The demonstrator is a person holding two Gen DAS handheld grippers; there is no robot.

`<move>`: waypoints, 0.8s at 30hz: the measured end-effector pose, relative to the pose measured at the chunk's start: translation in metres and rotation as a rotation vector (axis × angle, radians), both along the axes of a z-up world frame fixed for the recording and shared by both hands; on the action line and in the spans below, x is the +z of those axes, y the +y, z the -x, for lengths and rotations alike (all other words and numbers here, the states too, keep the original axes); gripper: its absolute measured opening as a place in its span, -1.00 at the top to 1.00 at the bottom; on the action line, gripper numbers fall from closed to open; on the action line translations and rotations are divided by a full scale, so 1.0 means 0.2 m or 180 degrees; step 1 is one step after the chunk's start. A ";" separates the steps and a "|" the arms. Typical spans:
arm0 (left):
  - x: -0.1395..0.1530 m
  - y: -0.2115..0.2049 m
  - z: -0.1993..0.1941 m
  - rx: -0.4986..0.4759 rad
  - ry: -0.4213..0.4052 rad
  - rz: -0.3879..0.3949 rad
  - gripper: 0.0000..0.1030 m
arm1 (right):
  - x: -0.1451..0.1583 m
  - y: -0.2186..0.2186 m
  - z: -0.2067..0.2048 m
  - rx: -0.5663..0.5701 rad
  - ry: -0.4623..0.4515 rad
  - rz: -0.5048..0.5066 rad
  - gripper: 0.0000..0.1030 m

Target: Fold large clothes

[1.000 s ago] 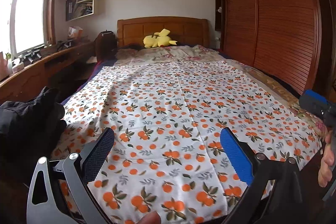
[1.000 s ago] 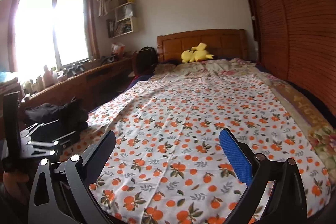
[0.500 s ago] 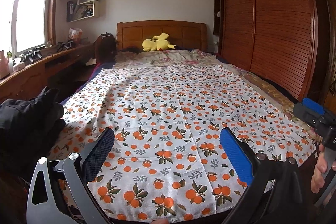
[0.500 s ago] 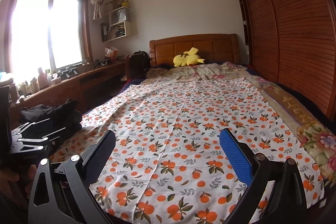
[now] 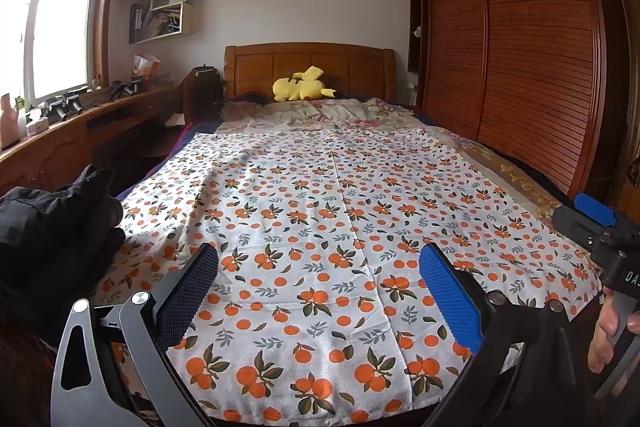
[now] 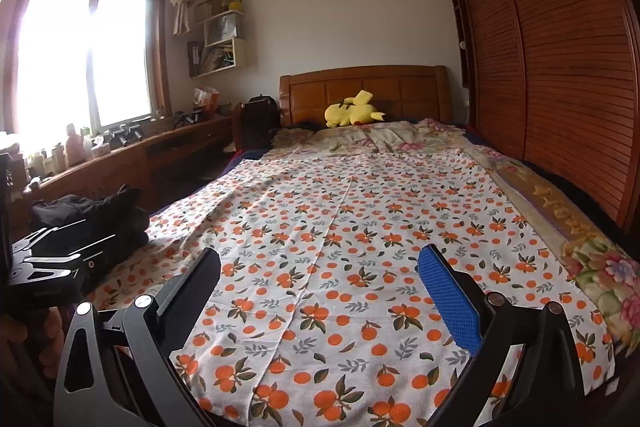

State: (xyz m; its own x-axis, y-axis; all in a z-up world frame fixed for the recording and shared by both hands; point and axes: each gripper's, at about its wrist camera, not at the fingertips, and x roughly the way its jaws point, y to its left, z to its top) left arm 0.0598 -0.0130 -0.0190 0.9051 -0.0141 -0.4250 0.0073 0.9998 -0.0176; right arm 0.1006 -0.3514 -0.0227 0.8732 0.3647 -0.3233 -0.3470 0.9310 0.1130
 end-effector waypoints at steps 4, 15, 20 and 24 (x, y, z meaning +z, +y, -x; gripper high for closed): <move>0.00 0.00 0.00 0.0007 -0.0019 0.0004 -0.97 | 0.00 0.00 0.00 -0.0001 0.0003 -0.0004 -0.86; 0.01 0.00 0.01 0.0010 -0.0028 0.0010 -0.97 | 0.00 0.01 0.00 -0.0014 -0.0006 0.0000 -0.86; 0.01 0.00 0.01 0.0007 -0.0025 0.0008 -0.97 | 0.00 0.01 0.00 -0.0007 -0.0002 -0.0004 -0.86; 0.01 0.00 0.01 0.0013 -0.0029 0.0011 -0.97 | 0.00 0.01 0.00 -0.0011 -0.0004 -0.0005 -0.86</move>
State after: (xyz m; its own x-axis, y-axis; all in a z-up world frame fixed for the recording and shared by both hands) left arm 0.0586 -0.0128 -0.0178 0.9089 -0.0117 -0.4168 0.0033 0.9998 -0.0210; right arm 0.0998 -0.3493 -0.0234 0.8749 0.3622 -0.3216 -0.3440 0.9320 0.1140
